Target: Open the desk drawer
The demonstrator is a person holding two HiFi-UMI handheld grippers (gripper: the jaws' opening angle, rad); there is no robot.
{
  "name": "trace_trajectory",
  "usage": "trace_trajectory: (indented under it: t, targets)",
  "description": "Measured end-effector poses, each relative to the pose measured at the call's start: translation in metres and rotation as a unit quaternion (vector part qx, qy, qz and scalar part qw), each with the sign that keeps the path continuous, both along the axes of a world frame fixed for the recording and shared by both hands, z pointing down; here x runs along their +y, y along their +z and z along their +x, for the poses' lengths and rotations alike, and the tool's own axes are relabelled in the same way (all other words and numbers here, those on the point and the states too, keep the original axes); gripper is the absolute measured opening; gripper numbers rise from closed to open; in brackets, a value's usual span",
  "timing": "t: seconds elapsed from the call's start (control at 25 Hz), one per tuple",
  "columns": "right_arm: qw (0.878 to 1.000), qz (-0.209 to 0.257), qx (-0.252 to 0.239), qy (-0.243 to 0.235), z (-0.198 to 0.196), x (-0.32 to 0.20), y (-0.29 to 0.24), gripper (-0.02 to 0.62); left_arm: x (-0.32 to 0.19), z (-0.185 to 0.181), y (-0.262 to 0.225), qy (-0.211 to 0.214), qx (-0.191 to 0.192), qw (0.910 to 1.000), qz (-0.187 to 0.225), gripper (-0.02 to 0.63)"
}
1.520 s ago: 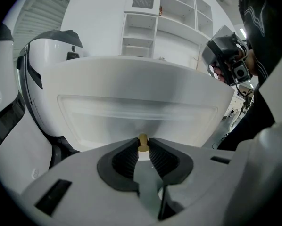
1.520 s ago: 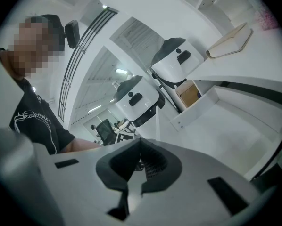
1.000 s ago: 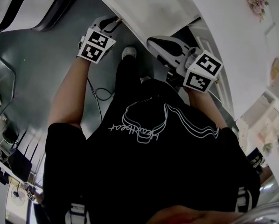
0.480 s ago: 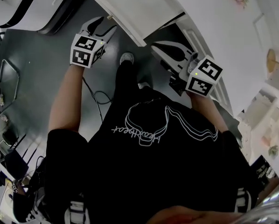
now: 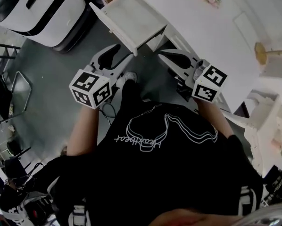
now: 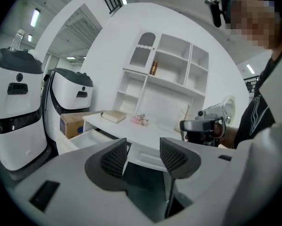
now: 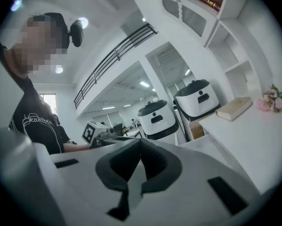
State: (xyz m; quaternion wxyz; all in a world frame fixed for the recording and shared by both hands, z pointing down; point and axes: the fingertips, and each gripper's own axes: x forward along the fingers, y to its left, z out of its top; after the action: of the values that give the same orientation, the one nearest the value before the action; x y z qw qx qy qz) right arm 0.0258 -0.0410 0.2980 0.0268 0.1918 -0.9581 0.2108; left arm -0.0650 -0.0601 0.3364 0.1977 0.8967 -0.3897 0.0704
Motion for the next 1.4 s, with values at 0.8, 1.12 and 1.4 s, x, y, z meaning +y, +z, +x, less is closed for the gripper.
trace_trajectory:
  t: [0.8,1.12,1.4]
  targets:
    - [0.992,0.113,-0.051,-0.025,0.027,0.087,-0.118,0.005,0.107,0.067,-0.148,0.007,0.049,0.9927,0.11,0.005]
    - [0.991,0.124,-0.038,-0.028,0.024,0.097,-0.112,0.005,0.119,0.075,-0.145,0.013,0.041,0.9916,0.122,0.005]
    - [0.992,0.116,-0.038,-0.028,0.022,0.1,-0.109,0.005,0.121,0.076,-0.14,0.011,0.044,0.9931,0.108,0.005]
